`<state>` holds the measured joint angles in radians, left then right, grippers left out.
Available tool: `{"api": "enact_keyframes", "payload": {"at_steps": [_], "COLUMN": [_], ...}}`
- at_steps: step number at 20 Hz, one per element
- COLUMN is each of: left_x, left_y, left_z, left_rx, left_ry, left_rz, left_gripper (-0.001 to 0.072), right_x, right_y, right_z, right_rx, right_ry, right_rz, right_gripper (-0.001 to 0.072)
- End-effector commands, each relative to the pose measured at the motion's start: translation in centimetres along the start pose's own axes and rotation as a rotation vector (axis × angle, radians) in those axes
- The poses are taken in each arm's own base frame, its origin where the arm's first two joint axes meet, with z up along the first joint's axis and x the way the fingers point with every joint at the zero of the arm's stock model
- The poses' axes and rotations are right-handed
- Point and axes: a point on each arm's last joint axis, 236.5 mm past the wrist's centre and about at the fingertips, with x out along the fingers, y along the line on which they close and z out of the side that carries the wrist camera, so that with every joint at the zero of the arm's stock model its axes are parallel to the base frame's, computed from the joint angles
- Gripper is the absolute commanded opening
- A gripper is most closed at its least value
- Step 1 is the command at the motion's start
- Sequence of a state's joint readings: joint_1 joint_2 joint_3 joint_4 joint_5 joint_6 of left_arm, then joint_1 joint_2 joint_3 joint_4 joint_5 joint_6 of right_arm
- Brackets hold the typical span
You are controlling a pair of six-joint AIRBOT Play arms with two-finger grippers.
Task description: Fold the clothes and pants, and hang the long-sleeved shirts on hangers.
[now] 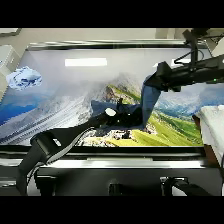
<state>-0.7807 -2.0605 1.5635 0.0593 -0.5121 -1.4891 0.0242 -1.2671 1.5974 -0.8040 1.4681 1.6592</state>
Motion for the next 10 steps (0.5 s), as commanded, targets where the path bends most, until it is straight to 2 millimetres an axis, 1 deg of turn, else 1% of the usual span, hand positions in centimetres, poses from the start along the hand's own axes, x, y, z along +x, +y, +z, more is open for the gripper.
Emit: {"api": "enact_keyframes", "payload": {"at_steps": [1,2,3,4,5,6,7,8,9,10], "left_x": [-2.5,-5.2,-8.3,-12.4,-16.6,-21.5,-25.9,-30.5,-34.6,-38.0], "left_y": [-0.9,-0.3,0.2,0.9,1.1,1.0,0.4,-0.5,-1.8,-3.1], "left_z": [2.9,4.8,6.9,9.5,12.0,14.4,16.1,17.3,17.9,18.0], "left_rx": [0.183,0.289,0.360,0.421,0.474,0.518,0.538,0.545,0.548,0.552], "left_ry": [0.003,0.025,0.034,0.024,-0.003,-0.045,-0.088,-0.139,-0.191,-0.240], "left_rz": [-0.012,0.038,0.098,0.178,0.248,0.311,0.346,0.364,0.363,0.359], "left_gripper": [0.0017,0.0016,0.0016,0.0016,0.0016,0.0017,0.0017,0.0018,0.0019,0.0019], "right_x": [3.0,4.4,5.8,7.5,9.5,11.6,14.0,16.4,19.0,21.6], "right_y": [0.0,0.3,0.7,1.1,1.3,1.4,1.5,1.7,1.8,1.8], "right_z": [0.0,0.2,0.3,0.3,0.2,-0.1,-0.6,-1.2,-1.9,-2.8], "right_rx": [-0.015,-0.030,-0.037,-0.041,-0.041,-0.041,-0.032,-0.017,0.010,0.041], "right_ry": [0.038,0.039,0.043,0.052,0.064,0.084,0.109,0.134,0.162,0.190], "right_rz": [-0.001,0.009,0.018,0.026,0.033,0.037,0.045,0.059,0.076,0.094], "right_gripper": [0.0036,0.0036,0.0036,0.0036,0.0036,0.0036,0.0037,0.0037,0.0037,0.0037]}}
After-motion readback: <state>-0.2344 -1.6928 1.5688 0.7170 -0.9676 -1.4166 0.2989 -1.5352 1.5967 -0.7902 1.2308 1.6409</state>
